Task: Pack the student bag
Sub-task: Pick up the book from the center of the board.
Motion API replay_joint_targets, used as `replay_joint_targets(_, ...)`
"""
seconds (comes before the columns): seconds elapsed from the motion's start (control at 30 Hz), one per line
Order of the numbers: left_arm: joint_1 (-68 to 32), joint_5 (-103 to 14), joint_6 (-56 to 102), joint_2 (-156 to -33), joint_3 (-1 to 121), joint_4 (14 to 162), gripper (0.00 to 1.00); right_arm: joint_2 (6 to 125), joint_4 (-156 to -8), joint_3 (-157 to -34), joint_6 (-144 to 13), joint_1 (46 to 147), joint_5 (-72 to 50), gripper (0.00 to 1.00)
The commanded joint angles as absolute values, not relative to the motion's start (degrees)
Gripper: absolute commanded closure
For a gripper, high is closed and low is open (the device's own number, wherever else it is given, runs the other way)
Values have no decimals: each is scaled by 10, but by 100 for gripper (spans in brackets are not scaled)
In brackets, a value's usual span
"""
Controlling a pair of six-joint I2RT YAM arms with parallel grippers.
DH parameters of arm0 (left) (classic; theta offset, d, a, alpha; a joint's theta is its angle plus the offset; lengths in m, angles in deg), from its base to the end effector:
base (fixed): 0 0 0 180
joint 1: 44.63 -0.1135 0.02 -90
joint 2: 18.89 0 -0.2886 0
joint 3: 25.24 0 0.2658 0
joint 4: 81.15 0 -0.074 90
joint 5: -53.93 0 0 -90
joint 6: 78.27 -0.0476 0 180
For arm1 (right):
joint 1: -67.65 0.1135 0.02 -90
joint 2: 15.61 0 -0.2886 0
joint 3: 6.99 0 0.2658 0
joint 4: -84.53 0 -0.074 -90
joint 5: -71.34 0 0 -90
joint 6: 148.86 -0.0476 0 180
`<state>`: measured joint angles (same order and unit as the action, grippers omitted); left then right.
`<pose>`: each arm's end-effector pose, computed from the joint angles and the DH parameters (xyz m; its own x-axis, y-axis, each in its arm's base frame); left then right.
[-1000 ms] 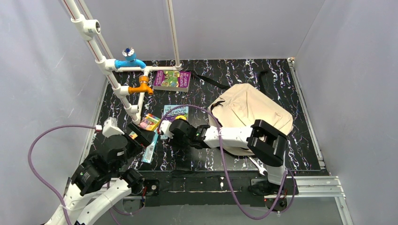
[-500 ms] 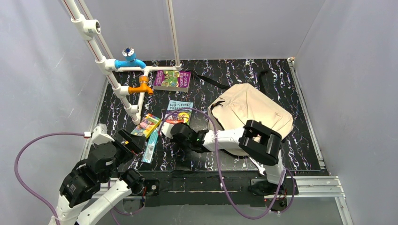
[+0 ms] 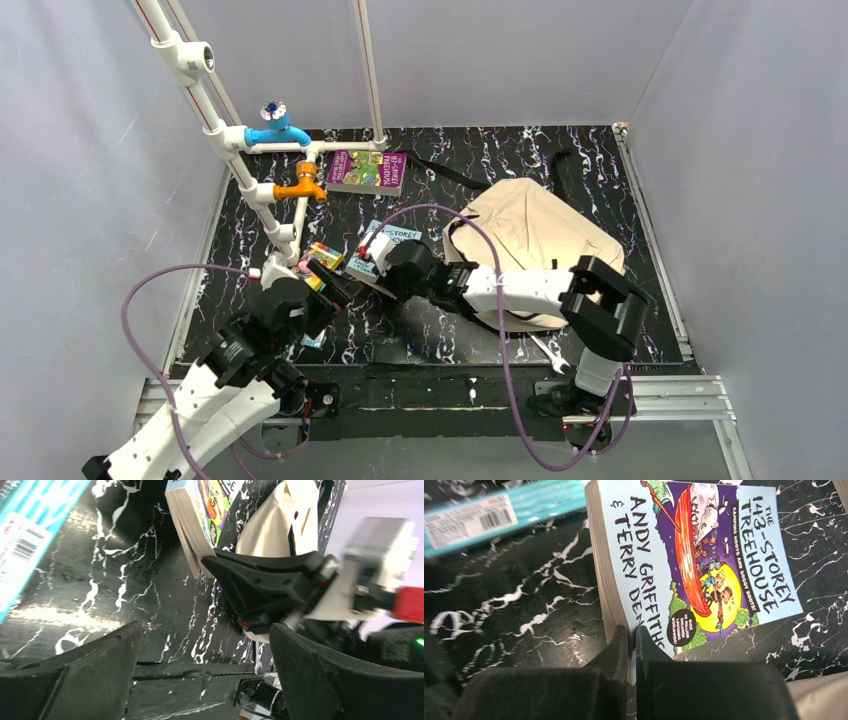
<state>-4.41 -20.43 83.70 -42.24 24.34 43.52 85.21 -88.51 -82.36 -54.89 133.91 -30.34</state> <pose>0.0833 -0.0536 0.2871 -0.5352 -0.7466 -0.3951 -0.2163 0.5733 -0.7903 0.1763 0.3769 0.2181 -0.1580 -0.5276 -0.8347 -0.8406 0.5154 -0.1667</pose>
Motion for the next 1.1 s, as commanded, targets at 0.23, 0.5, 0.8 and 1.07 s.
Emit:
replay_joint_targets(0.23,-46,-214,862,-597,200,686,2,757,-889,-796,-666,1303,-164,99)
replay_joint_targets(0.5,-48,-204,844,-701,230,703,12,730,-908,-773,-711,1303,-149,99)
replay_joint_targets(0.8,-48,-186,800,-676,226,677,100,715,-836,-803,-758,1304,-165,92)
replay_joint_targets(1.07,-48,-177,699,-560,267,554,100,630,-494,-923,-733,1304,-360,18)
